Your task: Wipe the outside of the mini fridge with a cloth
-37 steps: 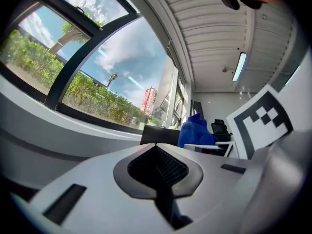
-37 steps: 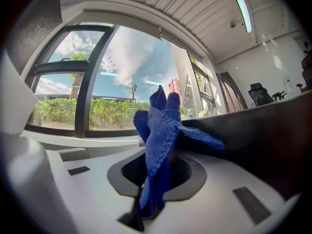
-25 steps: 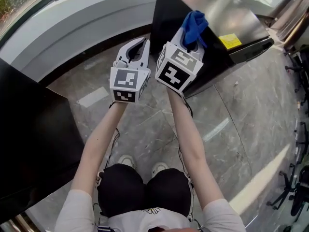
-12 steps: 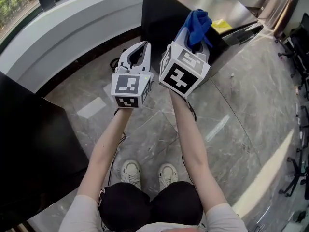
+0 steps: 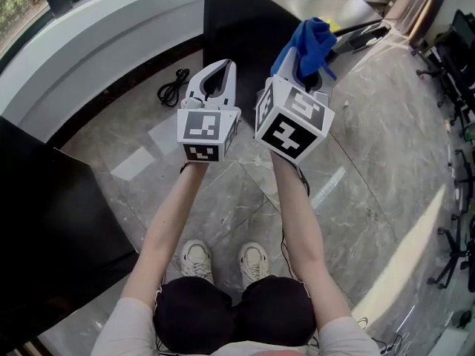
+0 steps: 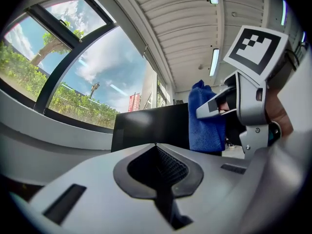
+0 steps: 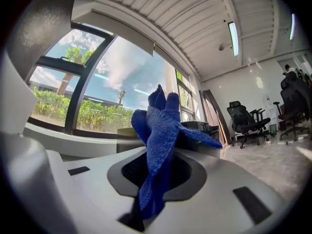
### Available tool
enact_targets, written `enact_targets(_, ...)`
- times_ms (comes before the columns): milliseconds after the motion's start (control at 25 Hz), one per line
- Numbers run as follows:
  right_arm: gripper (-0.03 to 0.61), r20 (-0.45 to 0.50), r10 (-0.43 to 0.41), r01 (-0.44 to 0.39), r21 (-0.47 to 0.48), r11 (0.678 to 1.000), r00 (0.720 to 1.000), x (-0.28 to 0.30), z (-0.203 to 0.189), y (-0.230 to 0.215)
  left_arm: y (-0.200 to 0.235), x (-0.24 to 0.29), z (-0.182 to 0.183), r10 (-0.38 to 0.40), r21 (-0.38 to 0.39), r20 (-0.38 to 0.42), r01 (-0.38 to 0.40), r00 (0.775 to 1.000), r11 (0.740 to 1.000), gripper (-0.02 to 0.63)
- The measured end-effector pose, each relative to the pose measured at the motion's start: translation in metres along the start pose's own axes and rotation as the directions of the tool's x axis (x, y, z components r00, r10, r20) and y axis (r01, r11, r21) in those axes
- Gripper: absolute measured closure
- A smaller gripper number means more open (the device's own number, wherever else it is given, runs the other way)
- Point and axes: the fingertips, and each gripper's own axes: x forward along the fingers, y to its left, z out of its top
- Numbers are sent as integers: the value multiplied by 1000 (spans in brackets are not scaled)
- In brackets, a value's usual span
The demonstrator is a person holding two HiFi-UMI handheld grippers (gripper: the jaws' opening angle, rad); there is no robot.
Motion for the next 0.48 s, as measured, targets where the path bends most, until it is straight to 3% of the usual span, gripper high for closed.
enact_targets(480,495,18,5,-6,14,1000,1000,-18,-2,-24,-8,-1,-1,-5,-10,1,5,1000,1000,609)
